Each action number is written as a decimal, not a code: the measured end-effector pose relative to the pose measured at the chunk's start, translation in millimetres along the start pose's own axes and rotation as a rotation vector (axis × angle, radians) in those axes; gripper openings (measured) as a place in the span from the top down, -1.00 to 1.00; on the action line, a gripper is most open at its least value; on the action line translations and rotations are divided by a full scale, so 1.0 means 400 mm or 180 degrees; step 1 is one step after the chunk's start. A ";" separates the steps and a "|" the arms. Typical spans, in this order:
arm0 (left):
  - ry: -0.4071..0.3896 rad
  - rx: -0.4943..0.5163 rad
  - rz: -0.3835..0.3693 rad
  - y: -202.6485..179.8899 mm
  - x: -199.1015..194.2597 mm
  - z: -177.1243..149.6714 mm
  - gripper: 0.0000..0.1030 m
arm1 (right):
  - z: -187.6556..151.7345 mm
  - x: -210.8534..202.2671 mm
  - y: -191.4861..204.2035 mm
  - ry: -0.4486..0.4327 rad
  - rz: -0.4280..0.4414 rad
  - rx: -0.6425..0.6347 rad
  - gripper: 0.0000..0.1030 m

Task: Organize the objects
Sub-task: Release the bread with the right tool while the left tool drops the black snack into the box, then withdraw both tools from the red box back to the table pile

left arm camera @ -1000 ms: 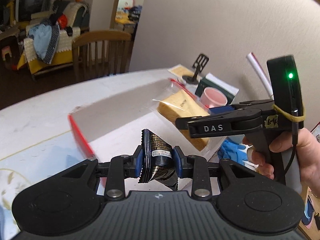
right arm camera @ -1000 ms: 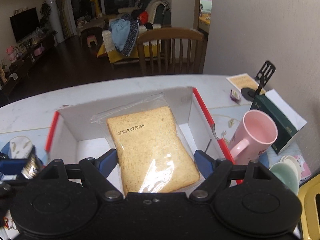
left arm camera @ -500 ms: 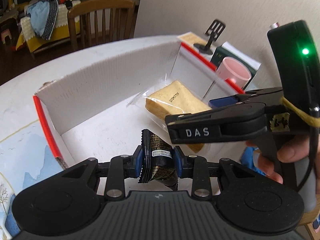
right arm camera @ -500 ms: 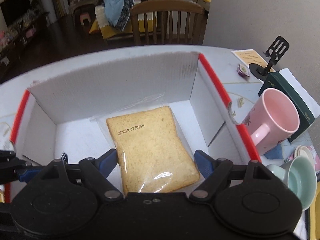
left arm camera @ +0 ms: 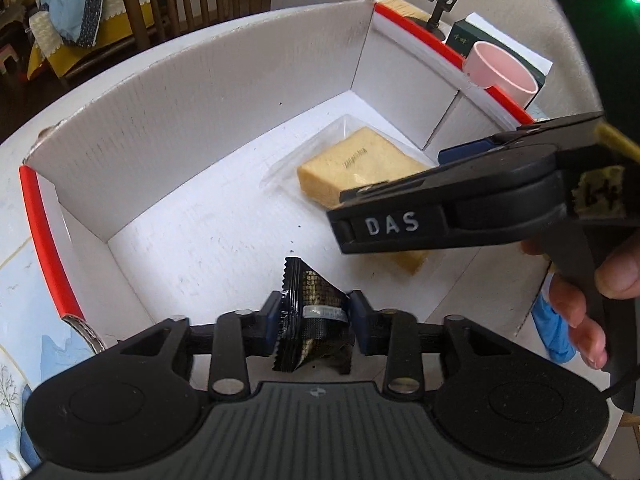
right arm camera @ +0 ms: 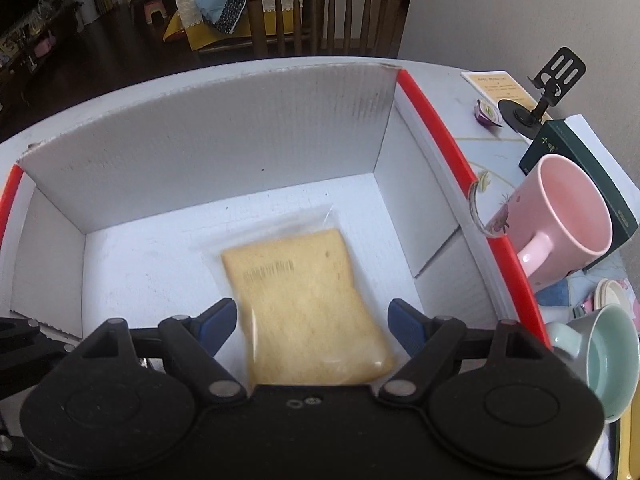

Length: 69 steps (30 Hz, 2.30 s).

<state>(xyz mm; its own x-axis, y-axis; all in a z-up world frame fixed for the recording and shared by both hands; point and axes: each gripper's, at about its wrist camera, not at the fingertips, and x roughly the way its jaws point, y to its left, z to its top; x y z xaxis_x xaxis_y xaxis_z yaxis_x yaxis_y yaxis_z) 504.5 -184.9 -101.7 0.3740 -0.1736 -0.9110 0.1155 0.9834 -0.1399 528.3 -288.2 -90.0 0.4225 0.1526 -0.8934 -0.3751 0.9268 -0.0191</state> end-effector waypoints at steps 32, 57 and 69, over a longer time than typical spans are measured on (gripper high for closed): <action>-0.0879 -0.0012 -0.0286 -0.015 -0.286 -0.118 -0.43 | -0.067 -0.350 0.012 -0.0796 0.0512 0.0081 -0.69; -0.1284 -0.0214 -0.0295 0.168 -0.595 -0.517 -0.43 | -0.353 -0.573 0.265 -0.1094 0.0767 -0.0095 -0.84; -0.1300 -0.0569 -0.0022 0.313 -0.643 -0.714 -0.61 | -0.482 -0.558 0.391 -0.1159 0.0965 -0.0272 -0.99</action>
<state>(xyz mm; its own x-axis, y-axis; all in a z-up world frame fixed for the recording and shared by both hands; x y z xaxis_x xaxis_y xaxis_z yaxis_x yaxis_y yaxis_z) 159.8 -2.0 4.4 0.7108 -0.1515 -0.6869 -0.0281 0.9696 -0.2429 216.0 -243.6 19.9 0.5394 0.5359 -0.6495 -0.5861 0.7928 0.1675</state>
